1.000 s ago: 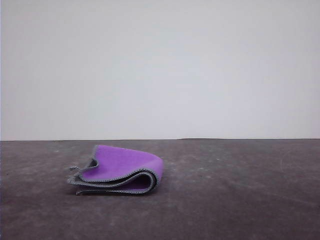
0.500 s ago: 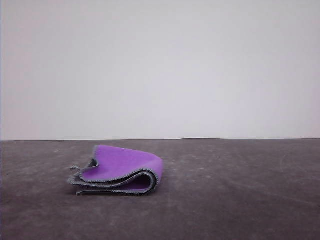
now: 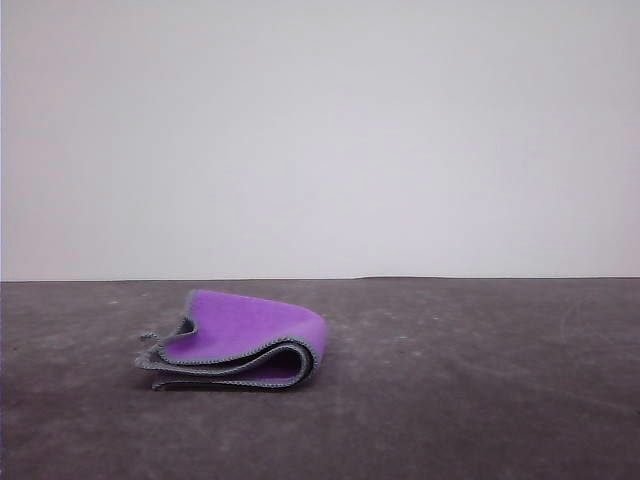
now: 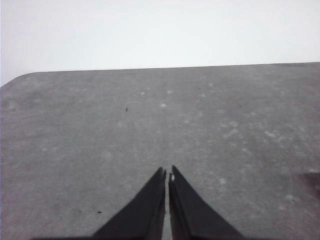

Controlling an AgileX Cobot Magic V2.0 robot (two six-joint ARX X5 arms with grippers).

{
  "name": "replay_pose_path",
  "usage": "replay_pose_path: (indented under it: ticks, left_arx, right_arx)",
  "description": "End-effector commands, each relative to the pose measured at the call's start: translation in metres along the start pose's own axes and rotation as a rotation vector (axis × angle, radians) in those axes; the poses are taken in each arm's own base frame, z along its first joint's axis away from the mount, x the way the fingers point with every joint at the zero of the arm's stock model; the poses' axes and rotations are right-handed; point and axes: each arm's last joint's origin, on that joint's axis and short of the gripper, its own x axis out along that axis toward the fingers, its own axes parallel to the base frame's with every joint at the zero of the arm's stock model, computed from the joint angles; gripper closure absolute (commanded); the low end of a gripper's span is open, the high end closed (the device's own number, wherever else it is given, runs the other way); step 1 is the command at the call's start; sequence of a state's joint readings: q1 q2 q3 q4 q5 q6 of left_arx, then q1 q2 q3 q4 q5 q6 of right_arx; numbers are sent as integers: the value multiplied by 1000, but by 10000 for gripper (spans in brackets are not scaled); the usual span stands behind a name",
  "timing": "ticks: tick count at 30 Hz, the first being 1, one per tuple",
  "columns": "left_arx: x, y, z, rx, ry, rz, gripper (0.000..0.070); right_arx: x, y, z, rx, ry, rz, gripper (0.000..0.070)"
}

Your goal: Fold clothes

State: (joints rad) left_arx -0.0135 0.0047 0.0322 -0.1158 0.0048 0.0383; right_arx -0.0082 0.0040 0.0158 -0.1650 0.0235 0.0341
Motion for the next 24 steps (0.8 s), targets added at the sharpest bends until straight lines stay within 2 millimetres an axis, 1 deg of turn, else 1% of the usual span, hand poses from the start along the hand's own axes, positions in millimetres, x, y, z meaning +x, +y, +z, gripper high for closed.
replay_pose_path:
  ticks: [1,24]
  left_arx:
    - [2,0,-6,13,8,2,700]
    - [2,0,-6,13,8,2,700]
  right_arx:
    - [0,0,-1,11,-4,-5,685]
    - [0,0,-1,11,-4,-5,685]
